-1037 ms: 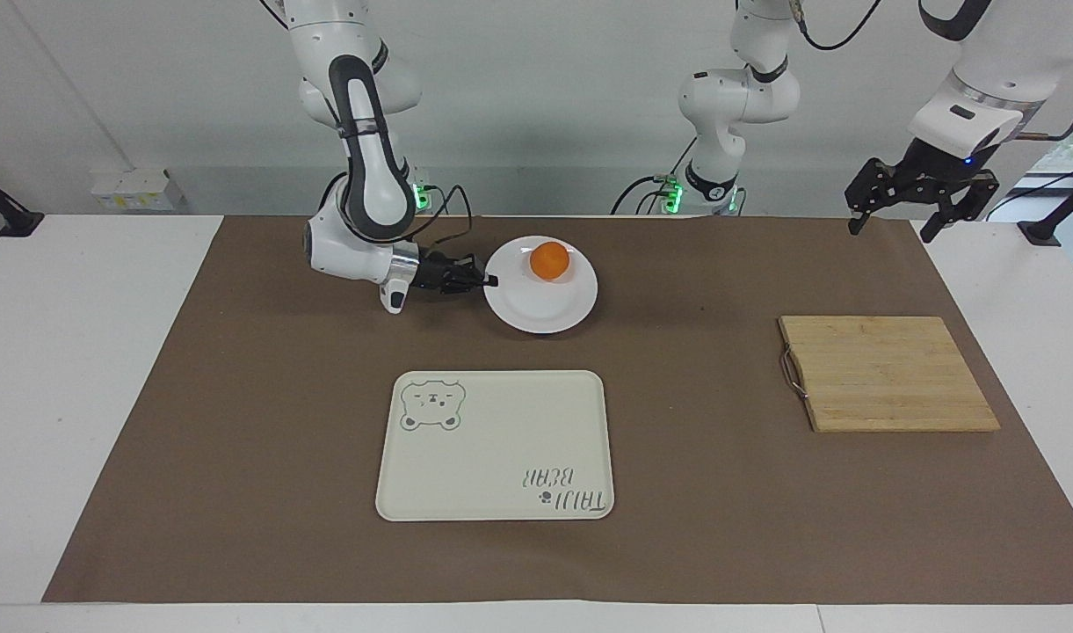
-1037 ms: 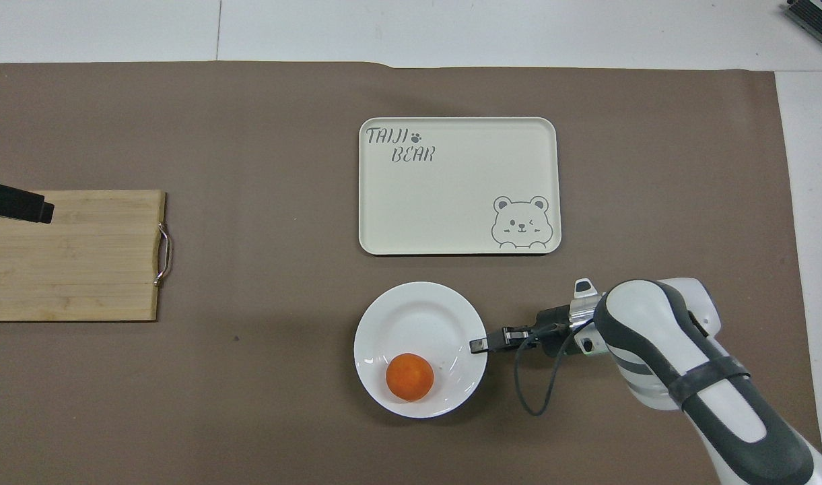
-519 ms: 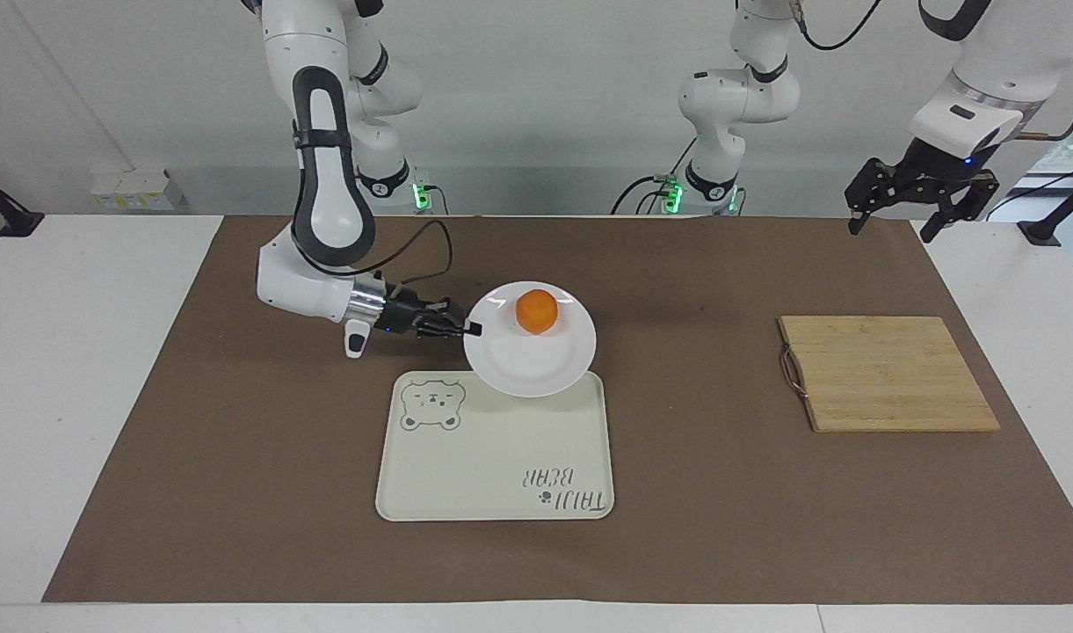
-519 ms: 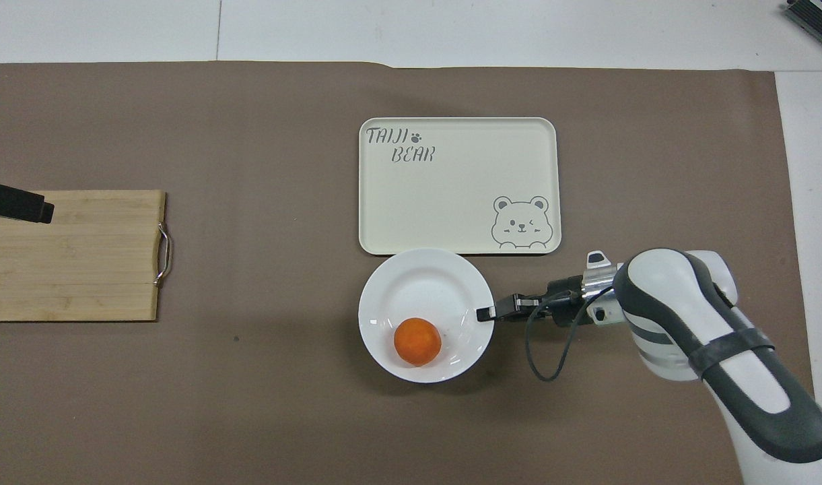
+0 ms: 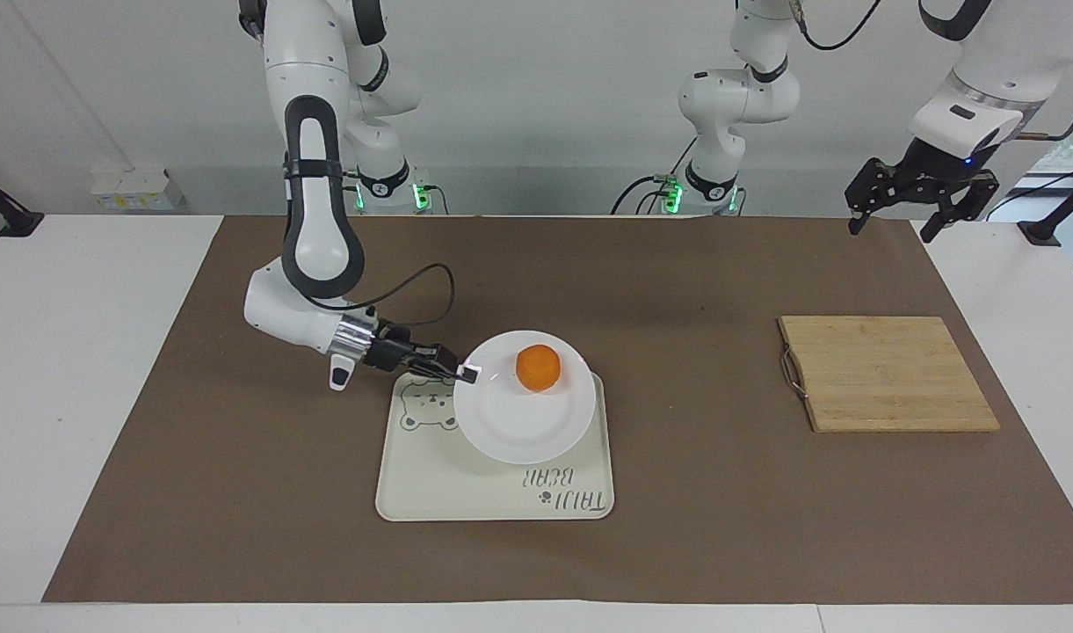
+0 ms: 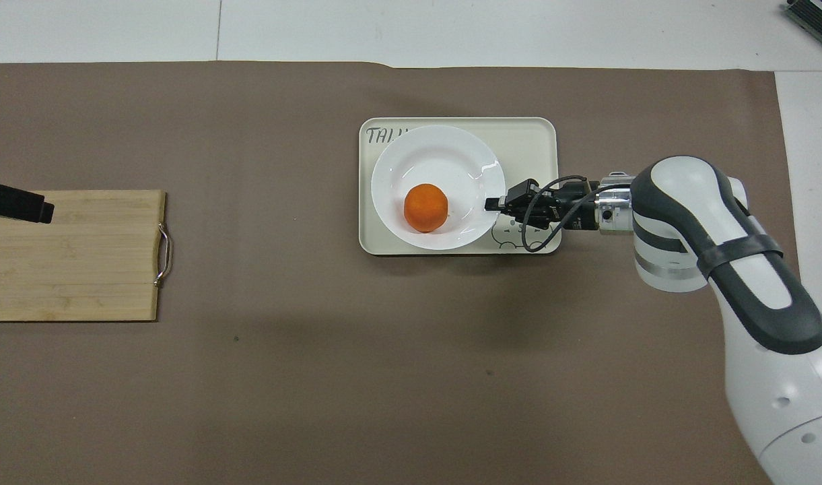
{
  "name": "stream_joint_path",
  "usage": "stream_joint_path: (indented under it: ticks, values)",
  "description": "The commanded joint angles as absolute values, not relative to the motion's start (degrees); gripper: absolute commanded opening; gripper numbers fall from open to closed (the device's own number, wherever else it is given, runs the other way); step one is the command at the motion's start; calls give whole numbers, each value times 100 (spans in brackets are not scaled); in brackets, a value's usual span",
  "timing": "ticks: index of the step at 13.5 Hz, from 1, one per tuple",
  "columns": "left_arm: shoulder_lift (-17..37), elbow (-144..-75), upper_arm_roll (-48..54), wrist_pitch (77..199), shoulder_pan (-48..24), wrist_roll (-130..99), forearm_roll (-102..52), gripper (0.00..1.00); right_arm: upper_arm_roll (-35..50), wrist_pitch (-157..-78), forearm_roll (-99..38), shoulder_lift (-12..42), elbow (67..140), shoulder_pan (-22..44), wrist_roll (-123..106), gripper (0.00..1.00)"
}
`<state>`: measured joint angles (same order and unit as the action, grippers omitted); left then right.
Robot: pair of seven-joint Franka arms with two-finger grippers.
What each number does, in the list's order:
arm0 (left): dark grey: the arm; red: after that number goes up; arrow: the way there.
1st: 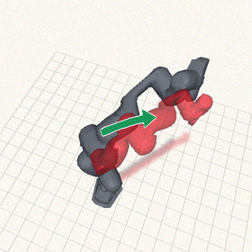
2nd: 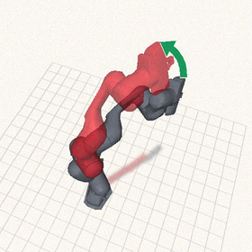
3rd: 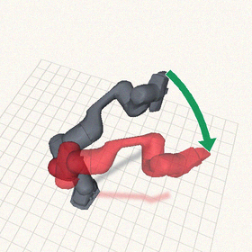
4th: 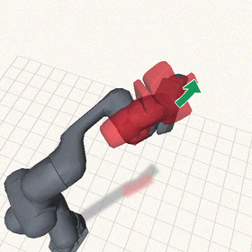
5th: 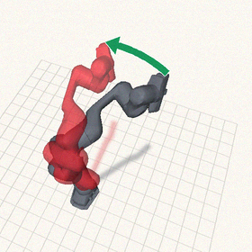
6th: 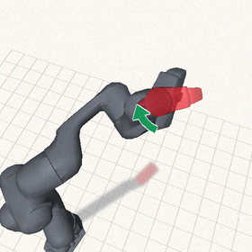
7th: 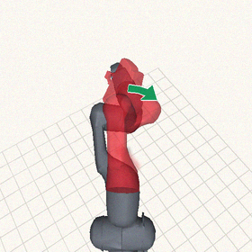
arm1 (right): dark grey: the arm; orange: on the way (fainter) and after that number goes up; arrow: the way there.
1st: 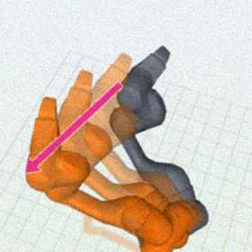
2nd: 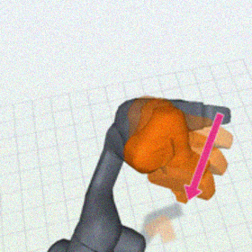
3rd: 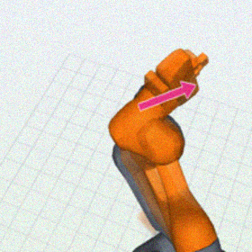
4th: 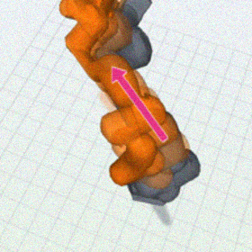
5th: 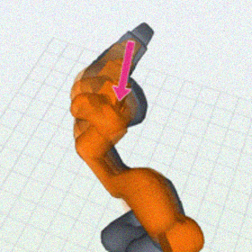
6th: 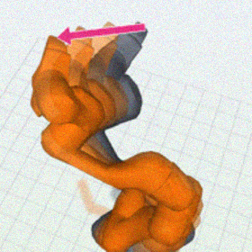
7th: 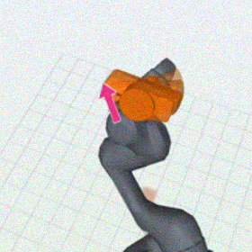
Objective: Place orange and plate with both arms
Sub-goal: 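Slide the plate with the right gripper onto the bear tray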
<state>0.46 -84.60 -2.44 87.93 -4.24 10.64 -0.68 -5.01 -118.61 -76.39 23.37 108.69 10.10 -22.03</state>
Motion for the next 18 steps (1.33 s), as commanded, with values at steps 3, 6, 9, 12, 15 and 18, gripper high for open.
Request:
stream_joint_path:
  ticks: [3, 6, 9, 12, 15, 18]
  values:
    - [-114, -8640, -193, 8842, -369, 1011, -26, 100, -457, -12252, -7647, 2697, 10547, 1002, -2109, 0]
    - [-105, -8640, -193, 8842, -369, 1011, -26, 100, -475, -12278, -7646, 2751, 10556, 1028, -2214, 0]
    - [-106, -8640, -193, 8842, -369, 1011, -26, 100, -475, -12621, -7410, 2751, 10608, 1011, -2364, 0]
    - [-106, -8640, -193, 8842, -369, 1011, -26, 100, -466, -12586, -7400, 2751, 10626, 967, -2356, 73]
    - [-105, -8640, -193, 8842, -369, 1011, -26, 100, -466, -12595, -7409, 2751, 10608, 950, -2364, 100]
    - [-106, -8631, -193, 8842, -369, 1011, -26, 100, -518, -12577, -7043, 2681, 10574, 914, -2373, 100]
